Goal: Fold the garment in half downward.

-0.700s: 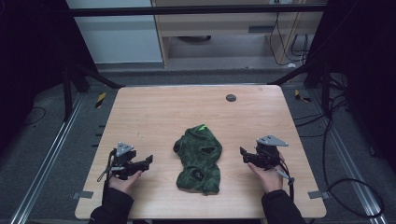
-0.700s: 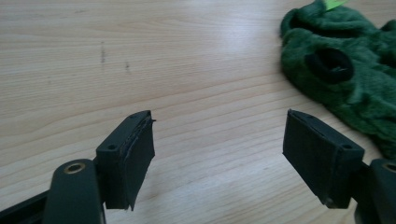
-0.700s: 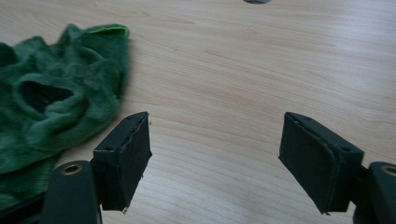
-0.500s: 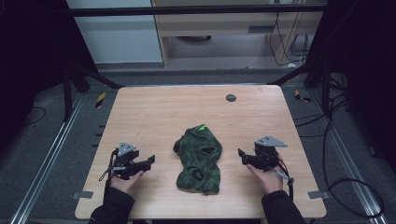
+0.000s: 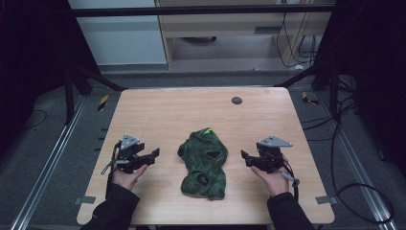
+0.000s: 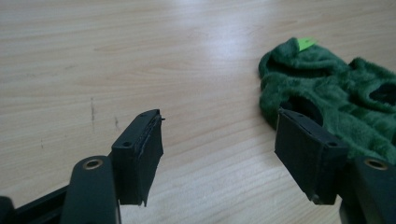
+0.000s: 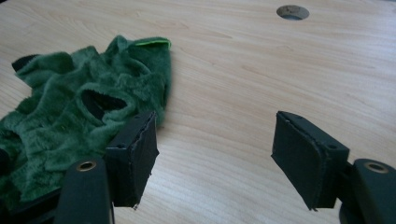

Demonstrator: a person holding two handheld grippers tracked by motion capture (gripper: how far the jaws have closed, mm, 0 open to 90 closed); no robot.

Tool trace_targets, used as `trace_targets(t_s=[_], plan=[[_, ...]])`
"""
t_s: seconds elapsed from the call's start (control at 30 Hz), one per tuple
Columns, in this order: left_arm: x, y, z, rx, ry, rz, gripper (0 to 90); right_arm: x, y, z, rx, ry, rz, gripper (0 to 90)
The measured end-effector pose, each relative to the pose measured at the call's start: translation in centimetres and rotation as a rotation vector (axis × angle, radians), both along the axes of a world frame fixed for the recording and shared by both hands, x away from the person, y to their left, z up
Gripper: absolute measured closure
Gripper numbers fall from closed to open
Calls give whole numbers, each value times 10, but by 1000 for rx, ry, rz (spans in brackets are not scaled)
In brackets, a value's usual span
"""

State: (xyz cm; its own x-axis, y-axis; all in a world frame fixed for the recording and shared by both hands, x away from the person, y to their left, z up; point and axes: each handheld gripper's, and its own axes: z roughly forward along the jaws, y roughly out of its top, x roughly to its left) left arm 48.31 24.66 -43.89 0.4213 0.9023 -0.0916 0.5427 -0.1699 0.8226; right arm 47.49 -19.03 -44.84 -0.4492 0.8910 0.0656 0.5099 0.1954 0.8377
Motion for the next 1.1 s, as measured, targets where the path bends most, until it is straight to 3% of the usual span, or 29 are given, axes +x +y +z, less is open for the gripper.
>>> trace_targets(t_s=[0.5,0.93,1.1], plan=[[17,-17,8,1,6,-47,359,20,9,25,24,-25,30,347],[32,-39,12,-3,10,-93,373,37,22,26,31,-9,50,362],[36,-48,11,18,7,-106,386,44,31,22,25,6,66,380]])
